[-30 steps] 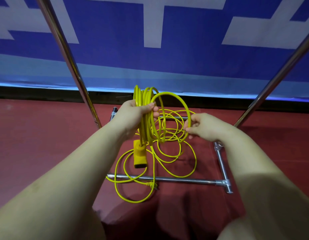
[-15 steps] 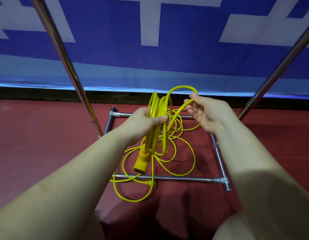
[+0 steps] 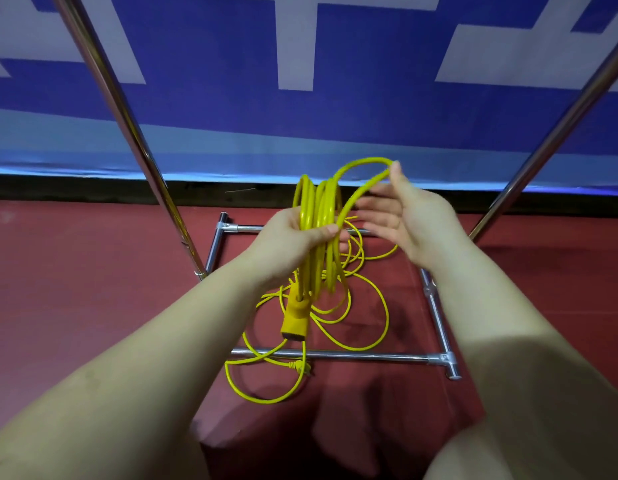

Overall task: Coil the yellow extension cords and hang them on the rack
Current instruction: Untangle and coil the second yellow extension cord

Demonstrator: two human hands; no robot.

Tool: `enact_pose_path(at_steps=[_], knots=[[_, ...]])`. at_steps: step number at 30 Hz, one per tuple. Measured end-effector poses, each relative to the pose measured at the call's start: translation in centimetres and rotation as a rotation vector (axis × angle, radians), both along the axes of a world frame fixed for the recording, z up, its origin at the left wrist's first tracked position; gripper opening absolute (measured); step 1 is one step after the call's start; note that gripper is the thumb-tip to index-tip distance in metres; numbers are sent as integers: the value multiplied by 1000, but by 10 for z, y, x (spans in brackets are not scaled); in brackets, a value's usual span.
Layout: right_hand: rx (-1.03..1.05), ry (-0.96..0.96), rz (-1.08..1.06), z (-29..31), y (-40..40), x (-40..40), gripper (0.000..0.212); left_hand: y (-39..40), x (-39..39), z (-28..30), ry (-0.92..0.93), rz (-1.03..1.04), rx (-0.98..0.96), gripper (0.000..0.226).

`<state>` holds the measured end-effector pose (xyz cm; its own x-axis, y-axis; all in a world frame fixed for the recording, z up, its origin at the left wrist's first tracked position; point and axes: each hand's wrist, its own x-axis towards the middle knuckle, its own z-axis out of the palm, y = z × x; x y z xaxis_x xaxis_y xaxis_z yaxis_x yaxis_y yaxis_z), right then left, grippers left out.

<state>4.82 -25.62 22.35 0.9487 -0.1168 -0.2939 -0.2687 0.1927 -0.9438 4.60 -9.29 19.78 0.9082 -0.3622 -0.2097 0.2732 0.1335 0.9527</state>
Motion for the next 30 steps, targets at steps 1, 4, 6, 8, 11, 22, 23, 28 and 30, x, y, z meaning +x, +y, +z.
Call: enact_pose_path(at_steps=[1, 4, 6, 8, 11, 22, 23, 28, 30], knots=[[-188, 19, 143, -4, 2, -1, 42, 2, 3, 2, 23, 52, -30, 10], [-664, 0, 540, -25, 8, -8, 30, 8, 9, 6, 84, 180, -118, 9], [-755, -64, 612, -32, 11, -10, 13, 11, 10, 9, 102, 232, -149, 9], [-770, -106, 596, -33, 14, -9, 14, 13, 11, 11, 118, 271, -179, 10], [-846, -108, 601, -31, 18, -9, 23, 15, 13, 12, 120, 331, -201, 10], [-605, -472, -37, -12, 14, -5, 24, 32, 30, 2, -32, 479, 120, 13], [-613, -501, -70, -9, 13, -5, 24, 32, 30, 1, -41, 469, 145, 14], [-497, -588, -166, 0, 15, -9, 24, 35, 31, -4, -17, 440, 192, 12], [-520, -595, -188, -1, 15, -9, 23, 35, 31, -6, -14, 425, 200, 10]])
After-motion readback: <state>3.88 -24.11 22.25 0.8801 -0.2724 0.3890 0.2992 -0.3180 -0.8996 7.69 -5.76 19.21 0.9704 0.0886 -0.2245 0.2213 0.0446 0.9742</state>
